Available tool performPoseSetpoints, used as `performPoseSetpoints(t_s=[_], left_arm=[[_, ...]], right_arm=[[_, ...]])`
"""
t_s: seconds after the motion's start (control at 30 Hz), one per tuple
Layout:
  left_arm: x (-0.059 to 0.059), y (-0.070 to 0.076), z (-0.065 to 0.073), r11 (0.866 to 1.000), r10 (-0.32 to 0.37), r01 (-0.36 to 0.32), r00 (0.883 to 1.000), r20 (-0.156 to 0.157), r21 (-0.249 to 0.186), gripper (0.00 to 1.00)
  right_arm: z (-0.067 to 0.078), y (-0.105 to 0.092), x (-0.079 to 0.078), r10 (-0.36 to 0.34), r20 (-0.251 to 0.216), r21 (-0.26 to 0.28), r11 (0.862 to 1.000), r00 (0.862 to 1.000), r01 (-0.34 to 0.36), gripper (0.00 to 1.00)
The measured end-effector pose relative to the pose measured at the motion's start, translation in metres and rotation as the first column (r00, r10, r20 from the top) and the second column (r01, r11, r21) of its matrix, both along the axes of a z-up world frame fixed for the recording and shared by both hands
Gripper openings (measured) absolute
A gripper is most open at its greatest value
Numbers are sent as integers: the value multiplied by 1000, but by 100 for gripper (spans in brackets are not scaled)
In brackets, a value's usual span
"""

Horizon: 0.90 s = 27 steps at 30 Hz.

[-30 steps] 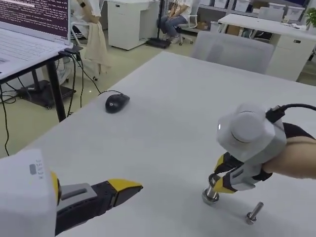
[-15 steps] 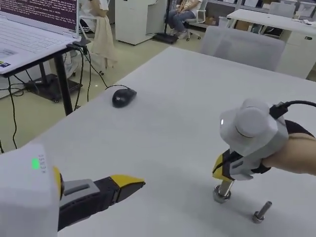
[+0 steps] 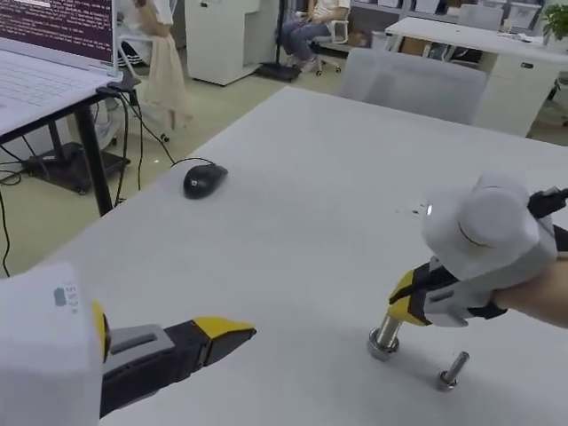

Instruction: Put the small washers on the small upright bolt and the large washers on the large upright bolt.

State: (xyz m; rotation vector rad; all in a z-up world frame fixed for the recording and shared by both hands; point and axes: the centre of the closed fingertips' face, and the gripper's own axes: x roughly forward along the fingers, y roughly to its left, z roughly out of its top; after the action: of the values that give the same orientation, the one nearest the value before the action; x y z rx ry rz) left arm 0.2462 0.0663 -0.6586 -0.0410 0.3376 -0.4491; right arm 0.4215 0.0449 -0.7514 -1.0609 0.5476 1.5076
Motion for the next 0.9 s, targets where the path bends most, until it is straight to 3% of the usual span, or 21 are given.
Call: performPoseSetpoints(t_s=[0.43, 0.67, 0.9], left_arm=[[2, -11, 8, 997, -70, 70, 997, 14, 27, 56], [2, -18, 9, 993, -111, 111, 994, 14, 37, 56], [2, -25, 10, 987, -152, 151, 988, 8, 48, 56]], right_arm=[[21, -34, -22, -100, -17, 101, 990, 995, 101, 9], [20, -49, -37, -137, -31, 128, 982, 990, 140, 9], [25, -60, -54, -184, -47, 194, 962, 982, 190, 9]])
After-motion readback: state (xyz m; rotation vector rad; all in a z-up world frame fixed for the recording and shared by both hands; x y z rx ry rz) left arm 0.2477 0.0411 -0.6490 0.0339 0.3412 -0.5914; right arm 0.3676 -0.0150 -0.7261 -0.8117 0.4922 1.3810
